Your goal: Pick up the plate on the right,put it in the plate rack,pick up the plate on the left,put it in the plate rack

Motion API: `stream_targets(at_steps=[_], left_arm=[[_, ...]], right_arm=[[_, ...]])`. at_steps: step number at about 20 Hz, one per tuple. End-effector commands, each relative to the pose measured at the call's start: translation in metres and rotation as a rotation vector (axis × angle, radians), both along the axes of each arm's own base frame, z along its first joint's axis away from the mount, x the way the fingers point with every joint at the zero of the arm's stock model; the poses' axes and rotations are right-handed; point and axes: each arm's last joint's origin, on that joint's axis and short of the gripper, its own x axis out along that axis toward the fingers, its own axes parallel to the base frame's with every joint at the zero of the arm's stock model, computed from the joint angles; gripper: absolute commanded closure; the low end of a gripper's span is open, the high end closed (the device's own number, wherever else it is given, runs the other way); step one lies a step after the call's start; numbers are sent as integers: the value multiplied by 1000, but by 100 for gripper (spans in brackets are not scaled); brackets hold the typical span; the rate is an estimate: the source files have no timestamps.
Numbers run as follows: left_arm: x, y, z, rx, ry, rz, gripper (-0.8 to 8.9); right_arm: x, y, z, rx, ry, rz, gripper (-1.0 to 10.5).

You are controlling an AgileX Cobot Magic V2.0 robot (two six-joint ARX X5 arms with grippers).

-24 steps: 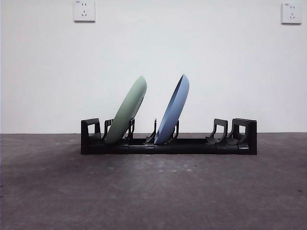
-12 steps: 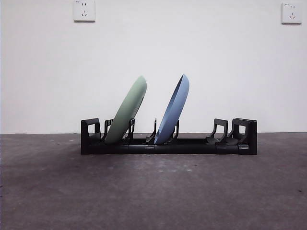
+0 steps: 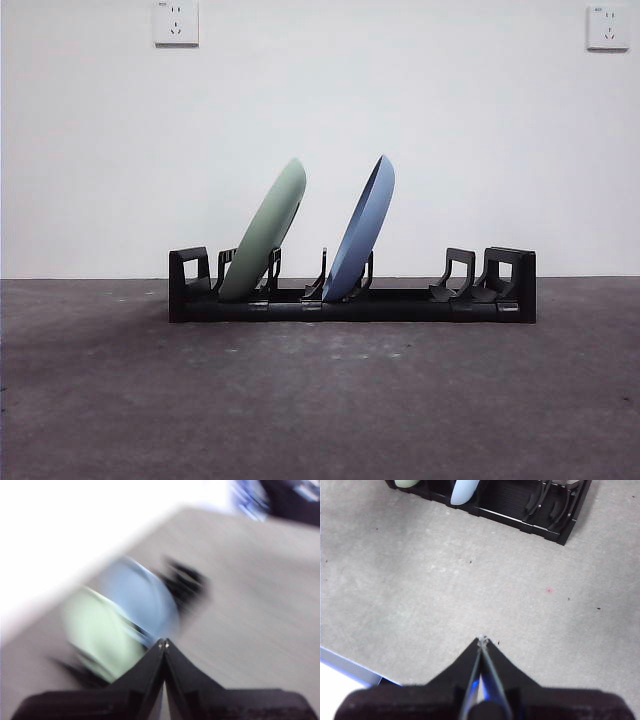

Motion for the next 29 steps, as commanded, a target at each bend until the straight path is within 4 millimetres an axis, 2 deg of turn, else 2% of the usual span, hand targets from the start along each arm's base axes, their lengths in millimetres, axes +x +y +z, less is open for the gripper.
stream_targets(at_steps=[1, 3, 6, 12, 16, 19, 23, 26, 29], left_arm=[[-11, 22, 0, -21, -187, -15, 817], [-20, 40, -18, -42, -291, 70, 817], [-36, 57, -67, -33, -350, 202, 817], [-45, 62, -177, -62, -268, 276, 817], [-43, 64, -235, -132, -184, 355, 817], [-42, 64, -260, -163, -153, 388, 817], [-41, 67, -278, -209, -115, 499, 817], [-42, 69, -288, -214, -42, 559, 817], [-42, 68, -288, -230, -31, 560, 817]], right_arm=[[1, 1, -2, 0, 2, -2, 945], [1, 1, -2, 0, 2, -2, 945], [1, 1, -2, 0, 2, -2, 945], [1, 1, -2, 0, 2, -2, 945], [1, 1, -2, 0, 2, -2, 945], [1, 1, -2, 0, 2, -2, 945], [1, 1, -2, 1, 2, -2, 945], [1, 1, -2, 0, 2, -2, 945], [1, 1, -3, 0, 2, -2, 945]])
